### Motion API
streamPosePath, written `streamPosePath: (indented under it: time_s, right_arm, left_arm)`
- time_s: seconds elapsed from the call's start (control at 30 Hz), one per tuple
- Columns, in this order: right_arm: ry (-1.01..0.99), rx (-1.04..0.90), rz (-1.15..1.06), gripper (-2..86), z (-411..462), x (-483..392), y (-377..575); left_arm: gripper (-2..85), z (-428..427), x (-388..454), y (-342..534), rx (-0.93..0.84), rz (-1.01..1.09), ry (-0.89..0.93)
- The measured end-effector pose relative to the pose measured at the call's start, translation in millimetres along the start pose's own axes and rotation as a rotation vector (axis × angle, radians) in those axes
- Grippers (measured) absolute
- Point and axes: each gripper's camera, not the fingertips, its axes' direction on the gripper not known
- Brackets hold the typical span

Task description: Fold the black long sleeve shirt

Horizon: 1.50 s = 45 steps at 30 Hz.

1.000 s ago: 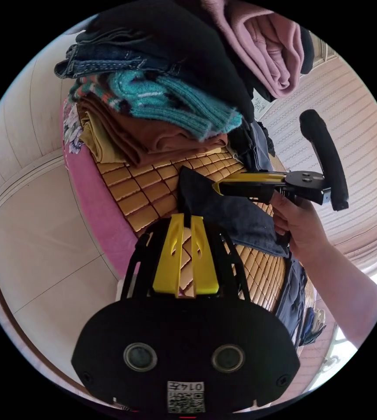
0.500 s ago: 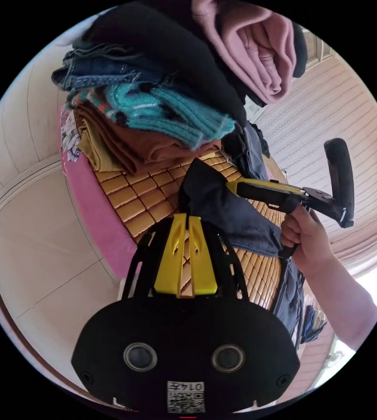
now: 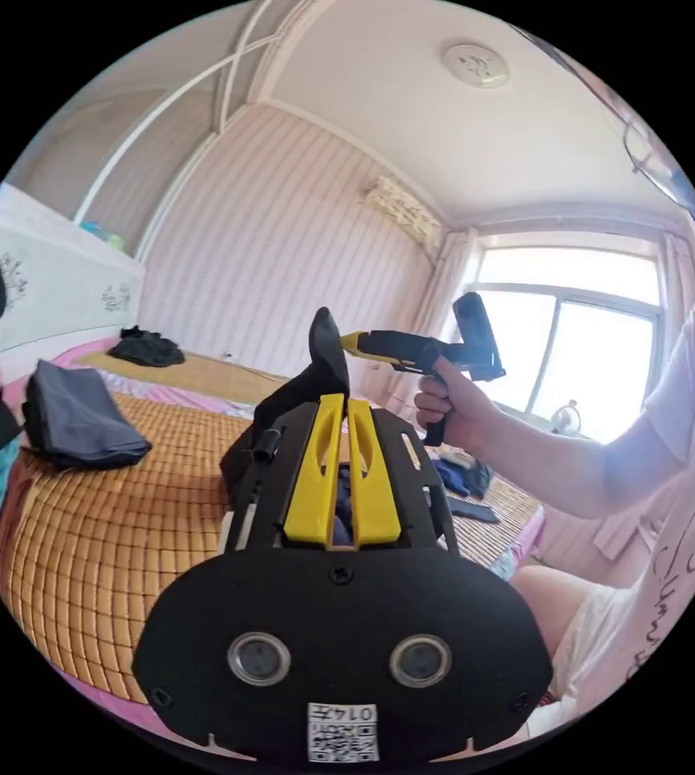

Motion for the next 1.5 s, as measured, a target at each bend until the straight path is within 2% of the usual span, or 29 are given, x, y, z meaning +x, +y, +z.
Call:
streamPosePath:
  time_s: [0.1, 0.17, 0.27, 0.3, 0.37, 0.47, 0.57, 0.7, 0.87, 0.97, 1.07, 1.17, 1.3, 1.4, 1.5]
  right_arm:
    - [0.145, 0.021, 0.110, -0.1, -92.3, 22.6, 69.9]
    - [0.222, -0.024, 0.222, 0.0, -127.7, 39.6, 123.4]
    - [0.288, -0.177, 0.460, -0.1, -150.7, 74.5, 225.6]
    - [0.296, -0.238, 0.551, -0.1, -153.4, 87.3, 264.5]
    - [0.315, -0.277, 0.661, -0.1, -159.8, 100.5, 313.3]
    - [0.338, -0.286, 0.779, 0.1, -173.4, 113.7, 363.9]
    - [0.321, -0.277, 0.784, 0.6, -182.5, 120.2, 381.9]
    - [0.291, -0.372, 0.732, 3.7, -171.2, 131.2, 390.4]
    - [0.166, -0.486, 0.674, 5.7, -140.8, 136.8, 405.4]
    - [0.223, -0.525, 0.635, 1.1, -140.3, 138.9, 411.0]
    - [0.174, -0.444, 0.648, 0.4, -168.8, 149.4, 411.6]
    - [0.214, -0.387, 0.664, 0.2, -204.3, 163.7, 414.6]
    - [0.219, -0.438, 0.705, 0.2, -209.3, 189.9, 439.6]
    - [0.207, -0.479, 0.710, 0.2, -202.6, 199.6, 453.2]
    - [0.208, -0.493, 0.709, 0.2, -201.6, 203.3, 464.6]
  left_arm:
    - [-1.0, 56.5, 74.3, 3.1, -0.114, 0.126, 0.227]
    - [-1.0, 105.0, 123.6, 24.3, -0.295, 0.198, 0.368]
    - [-1.0, 161.9, 165.3, 69.2, -0.572, 0.227, 0.462]
    - [-1.0, 171.7, 171.0, 78.9, -0.615, 0.220, 0.469]
    - [-0.9, 209.8, 192.7, 112.8, -0.800, 0.198, 0.523]
    - [-0.9, 243.6, 222.7, 137.9, -0.910, 0.220, 0.575]
    - [-0.5, 265.7, 256.9, 150.8, -0.962, 0.279, 0.623]
    - [1.1, 281.8, 290.6, 155.7, -1.023, 0.371, 0.621]
    - [4.2, 305.8, 289.2, 158.3, -1.043, 0.323, 0.415]
    - [4.9, 328.7, 289.1, 163.2, -1.076, 0.253, 0.401]
    - [5.1, 344.9, 303.8, 160.2, -1.069, 0.275, 0.400]
    - [5.2, 362.1, 322.5, 159.3, -1.065, 0.310, 0.391]
    - [6.6, 392.2, 351.0, 168.4, -1.101, 0.346, 0.392]
    - [6.0, 419.1, 377.2, 184.2, -1.170, 0.436, 0.326]
    - [0.9, 437.9, 392.8, 190.7, -1.180, 0.490, 0.253]
